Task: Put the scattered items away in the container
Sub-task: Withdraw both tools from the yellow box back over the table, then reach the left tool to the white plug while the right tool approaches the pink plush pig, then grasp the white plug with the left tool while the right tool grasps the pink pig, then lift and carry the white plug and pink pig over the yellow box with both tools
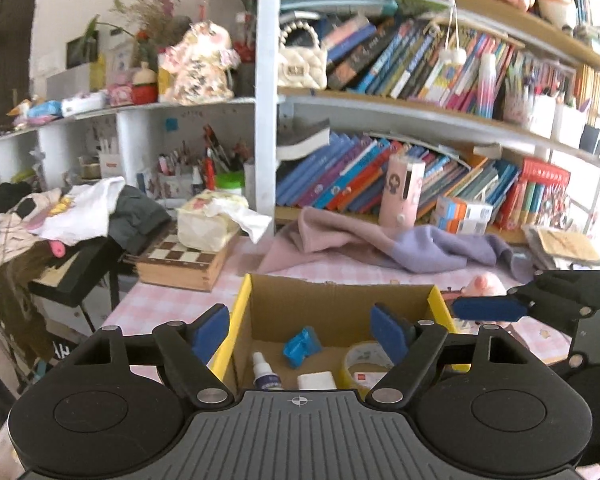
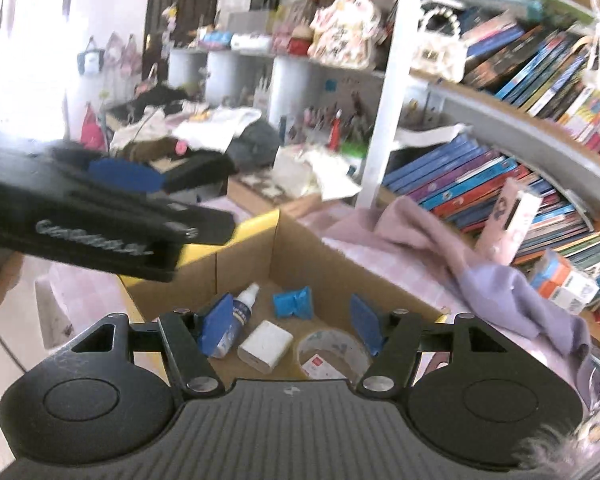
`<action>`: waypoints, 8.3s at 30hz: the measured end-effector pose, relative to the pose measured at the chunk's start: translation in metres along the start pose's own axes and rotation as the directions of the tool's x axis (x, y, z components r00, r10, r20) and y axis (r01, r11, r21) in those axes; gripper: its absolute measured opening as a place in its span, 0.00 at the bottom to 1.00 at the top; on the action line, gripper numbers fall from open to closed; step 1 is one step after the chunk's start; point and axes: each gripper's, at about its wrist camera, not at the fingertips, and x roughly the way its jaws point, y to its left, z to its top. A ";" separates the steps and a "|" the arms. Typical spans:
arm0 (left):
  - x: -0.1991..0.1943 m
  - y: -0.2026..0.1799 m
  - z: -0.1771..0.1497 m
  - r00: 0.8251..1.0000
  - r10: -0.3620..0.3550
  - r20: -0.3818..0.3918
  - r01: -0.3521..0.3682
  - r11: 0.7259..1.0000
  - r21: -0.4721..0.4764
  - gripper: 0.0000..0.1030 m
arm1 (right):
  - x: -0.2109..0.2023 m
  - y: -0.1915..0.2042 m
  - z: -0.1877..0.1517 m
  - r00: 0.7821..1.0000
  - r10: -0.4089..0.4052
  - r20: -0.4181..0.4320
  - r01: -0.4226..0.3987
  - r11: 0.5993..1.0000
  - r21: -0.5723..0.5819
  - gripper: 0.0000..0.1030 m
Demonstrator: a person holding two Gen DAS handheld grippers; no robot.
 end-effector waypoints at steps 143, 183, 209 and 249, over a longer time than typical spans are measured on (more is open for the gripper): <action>0.113 -0.278 -0.054 0.975 -0.088 -0.203 0.142 0.953 0.268 0.76 | -0.086 -0.240 -0.159 0.945 -0.281 -0.166 0.320 0.893 0.315 0.84; 0.296 -0.279 -0.050 0.927 0.099 -0.361 -0.037 0.984 0.176 0.51 | 0.122 -0.348 -0.142 0.960 0.047 -0.277 0.080 0.899 0.430 0.69; 0.196 -0.278 -0.029 0.963 -0.060 -0.261 0.090 0.990 0.107 0.23 | 0.034 -0.325 -0.138 0.979 -0.016 -0.205 0.102 0.903 0.417 0.52; -0.051 -0.154 -0.091 0.931 -0.355 -0.084 0.360 0.931 0.059 0.23 | -0.172 -0.084 -0.151 0.949 -0.265 -0.170 0.311 0.870 0.383 0.52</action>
